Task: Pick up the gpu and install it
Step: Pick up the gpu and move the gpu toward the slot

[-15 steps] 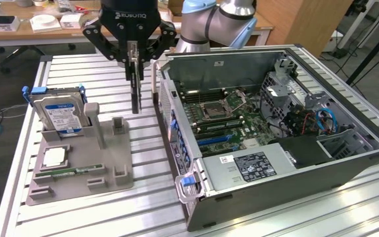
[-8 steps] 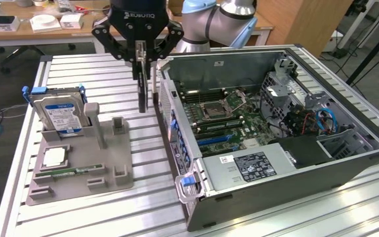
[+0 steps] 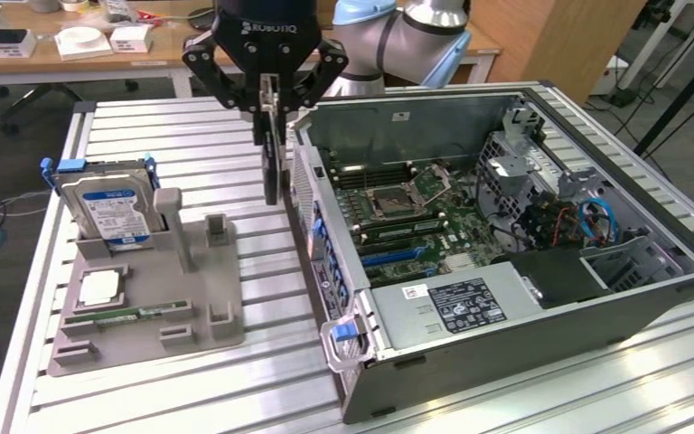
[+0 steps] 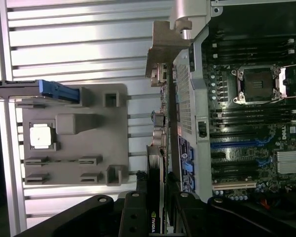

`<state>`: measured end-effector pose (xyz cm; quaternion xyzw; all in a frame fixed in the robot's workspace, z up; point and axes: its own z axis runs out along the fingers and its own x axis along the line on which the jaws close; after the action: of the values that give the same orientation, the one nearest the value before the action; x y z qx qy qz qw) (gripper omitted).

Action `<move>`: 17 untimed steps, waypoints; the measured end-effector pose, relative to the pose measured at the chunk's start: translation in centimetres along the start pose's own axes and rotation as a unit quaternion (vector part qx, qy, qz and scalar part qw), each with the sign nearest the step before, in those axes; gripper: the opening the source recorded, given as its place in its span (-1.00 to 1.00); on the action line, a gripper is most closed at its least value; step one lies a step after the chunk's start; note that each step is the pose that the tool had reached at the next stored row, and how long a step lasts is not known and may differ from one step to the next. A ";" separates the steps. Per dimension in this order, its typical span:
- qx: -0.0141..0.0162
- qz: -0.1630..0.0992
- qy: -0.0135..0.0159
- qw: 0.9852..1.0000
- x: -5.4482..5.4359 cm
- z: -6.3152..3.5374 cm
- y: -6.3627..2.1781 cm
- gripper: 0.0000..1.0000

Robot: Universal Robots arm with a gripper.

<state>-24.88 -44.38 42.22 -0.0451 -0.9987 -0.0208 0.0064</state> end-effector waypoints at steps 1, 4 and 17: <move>0.000 0.000 0.000 1.000 -0.1 0.00 0.01 -0.47; 0.000 0.000 0.000 1.000 -0.5 0.00 0.04 -0.47; 0.000 0.000 0.000 1.000 -2.3 -0.02 0.21 -0.47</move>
<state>-22.59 -44.38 42.22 -0.0451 -0.9987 -0.0208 0.0064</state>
